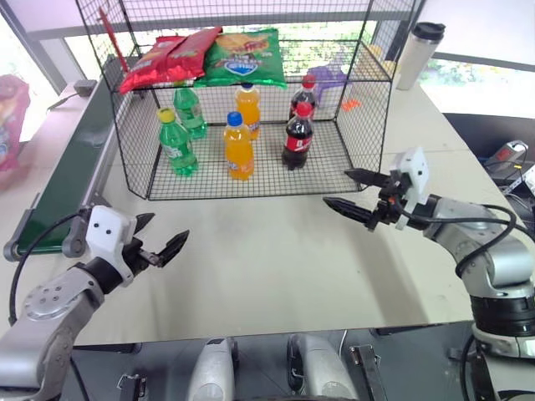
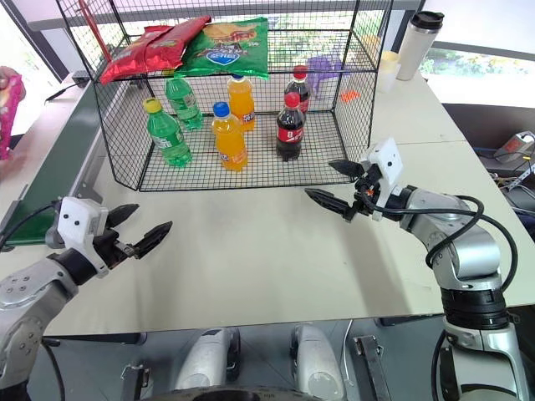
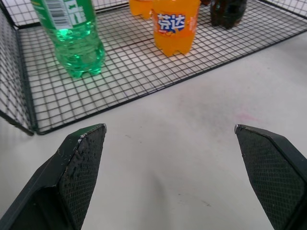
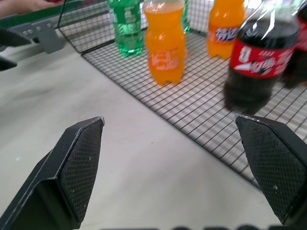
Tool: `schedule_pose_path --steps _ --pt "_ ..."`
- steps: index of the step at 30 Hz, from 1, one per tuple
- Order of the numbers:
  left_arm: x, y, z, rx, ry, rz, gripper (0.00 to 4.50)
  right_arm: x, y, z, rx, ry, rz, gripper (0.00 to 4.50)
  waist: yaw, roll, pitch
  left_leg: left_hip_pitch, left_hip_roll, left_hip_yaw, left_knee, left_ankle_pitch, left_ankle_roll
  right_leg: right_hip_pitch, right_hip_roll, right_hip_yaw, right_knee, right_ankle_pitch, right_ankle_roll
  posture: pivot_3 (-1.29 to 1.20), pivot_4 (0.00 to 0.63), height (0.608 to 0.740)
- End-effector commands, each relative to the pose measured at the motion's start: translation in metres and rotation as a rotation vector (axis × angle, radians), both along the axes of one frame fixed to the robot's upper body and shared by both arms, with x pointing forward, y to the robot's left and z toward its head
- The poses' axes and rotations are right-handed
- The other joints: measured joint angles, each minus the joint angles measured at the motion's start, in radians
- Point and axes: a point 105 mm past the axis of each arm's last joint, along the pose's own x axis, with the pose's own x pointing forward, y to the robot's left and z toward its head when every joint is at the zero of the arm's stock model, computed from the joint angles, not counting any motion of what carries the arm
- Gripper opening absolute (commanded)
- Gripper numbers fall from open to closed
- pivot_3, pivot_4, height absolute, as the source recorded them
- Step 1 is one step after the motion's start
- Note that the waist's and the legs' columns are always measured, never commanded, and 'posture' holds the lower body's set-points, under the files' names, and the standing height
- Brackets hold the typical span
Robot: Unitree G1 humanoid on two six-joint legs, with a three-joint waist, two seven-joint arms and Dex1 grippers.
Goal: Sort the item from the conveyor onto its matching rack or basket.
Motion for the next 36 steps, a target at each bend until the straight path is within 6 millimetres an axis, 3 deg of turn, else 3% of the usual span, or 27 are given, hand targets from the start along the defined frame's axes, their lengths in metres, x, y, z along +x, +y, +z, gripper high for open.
schedule_pose_path --steps 1,8,13,27,36 --pt "0.0 0.0 0.009 0.019 -0.035 -0.006 4.43 -0.003 0.006 0.008 -0.001 -0.044 0.016 4.5 0.0 0.0 0.0 0.0 0.0 0.0 0.0 0.0 0.0 0.0 0.0 0.0 0.0 0.0 0.0 0.0 0.15 0.74" --pt "0.001 0.002 0.004 0.04 -0.01 0.045 4.43 -0.002 0.015 0.005 0.006 -0.036 0.025 4.5 0.0 0.0 0.0 0.0 0.0 0.0 0.0 0.0 0.0 0.0 0.0 0.0 0.0 0.001 -0.002 0.0 0.15 0.74" --pt "0.008 0.016 0.005 0.119 -0.044 0.198 4.43 0.003 0.017 -0.001 -0.027 -0.037 0.004 4.5 0.0 0.0 0.0 0.0 0.0 0.0 0.0 0.0 0.0 0.0 0.0 0.0 0.0 0.001 -0.002 0.0 0.15 0.74" --pt "-0.005 0.006 0.013 0.027 -0.06 0.077 4.43 0.007 0.019 -0.007 -0.023 -0.028 0.024 4.5 0.0 0.0 0.0 0.0 0.0 0.0 0.0 0.0 0.0 0.0 0.0 0.0 0.0 0.002 -0.002 0.0 0.15 0.74" --pt "-0.014 0.005 0.01 0.026 -0.053 0.117 4.43 0.016 0.033 -0.008 -0.024 -0.035 0.081 4.5 -0.002 0.0 0.0 0.0 0.0 0.0 0.0 0.0 0.0 0.0 0.0 0.0 0.0 0.002 -0.003 0.0 0.15 0.74"
